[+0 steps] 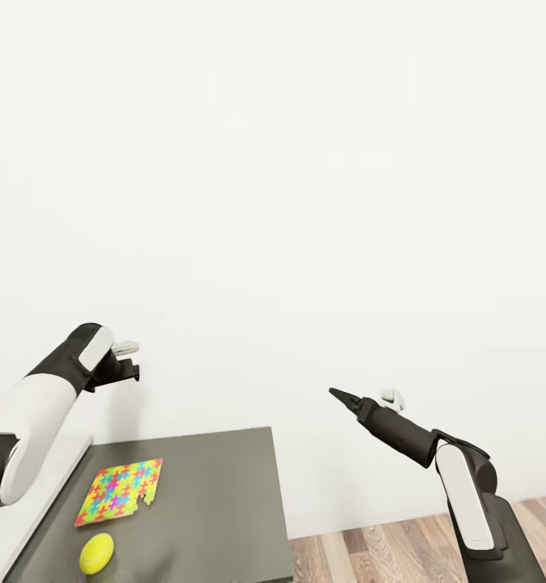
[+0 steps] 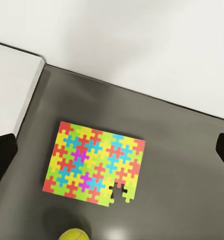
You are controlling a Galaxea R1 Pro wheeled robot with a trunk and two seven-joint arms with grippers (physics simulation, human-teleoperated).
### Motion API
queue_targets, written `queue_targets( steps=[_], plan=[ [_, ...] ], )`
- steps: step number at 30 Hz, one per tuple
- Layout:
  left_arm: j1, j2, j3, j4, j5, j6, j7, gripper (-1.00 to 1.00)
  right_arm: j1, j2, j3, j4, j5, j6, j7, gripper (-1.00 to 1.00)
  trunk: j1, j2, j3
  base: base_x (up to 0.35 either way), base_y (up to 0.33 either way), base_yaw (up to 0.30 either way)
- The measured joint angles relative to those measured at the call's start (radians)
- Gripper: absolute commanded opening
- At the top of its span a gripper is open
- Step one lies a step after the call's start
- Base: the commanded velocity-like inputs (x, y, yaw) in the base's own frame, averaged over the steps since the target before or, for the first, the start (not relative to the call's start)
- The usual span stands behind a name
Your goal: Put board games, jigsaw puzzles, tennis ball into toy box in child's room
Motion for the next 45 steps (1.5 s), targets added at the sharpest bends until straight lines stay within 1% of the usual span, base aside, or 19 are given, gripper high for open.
queue_targets(
  steps=[7, 10, 13, 17, 22, 25, 30, 34, 45],
  plan=[
    [0.000, -0.008, -0.001, 0.002, -0.001, 0.000, -0.001, 1.00, 0.000, 0.000, -0.001, 0.000, -0.004, 0.005, 0.000, 1.00, 0.000, 0.000, -0.012, 0.000, 0.000, 0.000],
    [0.000, -0.009, -0.001, 0.002, -0.001, 0.000, -0.001, 1.00, 0.000, 0.000, -0.001, -0.001, -0.005, 0.023, 0.000, 1.00, 0.000, 0.000, -0.017, 0.000, 0.000, 0.000],
    [0.000, -0.009, -0.002, 0.002, -0.001, 0.000, -0.001, 1.00, 0.000, 0.000, -0.001, -0.035, -0.008, 0.061, -0.001, 1.00, 0.000, 0.000, -0.021, 0.000, 0.000, 0.000],
    [0.000, -0.009, -0.002, 0.002, -0.001, 0.000, -0.001, 1.00, 0.000, 0.000, -0.006, -0.075, -0.013, 0.138, -0.004, 1.00, 0.000, 0.000, -0.028, 0.000, 0.000, 0.000],
    [0.000, -0.009, -0.004, 0.002, -0.001, 0.000, -0.004, 1.00, 0.000, -0.005, -0.010, -0.084, -0.016, 0.148, -0.005, 1.00, 0.000, 0.000, -0.036, 0.000, 0.000, 0.000],
    [0.000, -0.009, -0.005, 0.002, -0.001, 0.000, -0.019, 1.00, -0.001, -0.007, -0.010, -0.085, -0.017, 0.148, -0.006, 1.00, 0.000, 0.000, -0.041, 0.000, 0.000, 0.000],
    [0.000, -0.009, -0.007, -0.005, -0.002, 0.000, -0.072, 1.00, 0.000, -0.010, -0.011, -0.085, -0.017, 0.148, -0.006, 1.00, 0.000, 0.000, -0.050, 0.000, 0.000, 0.000],
    [0.000, -0.009, -0.007, -0.007, -0.003, 0.000, -0.093, 1.00, 0.000, -0.010, -0.009, -0.084, -0.017, 0.148, -0.006, 1.00, -0.015, 0.028, -0.044, 0.000, 0.000, 0.000],
    [0.000, -0.009, -0.008, -0.007, -0.003, 0.000, -0.098, 1.00, 0.000, -0.009, -0.009, -0.085, -0.016, 0.148, -0.006, 1.00, -0.057, 0.105, -0.027, 0.000, 0.000, 0.000]
  ],
)
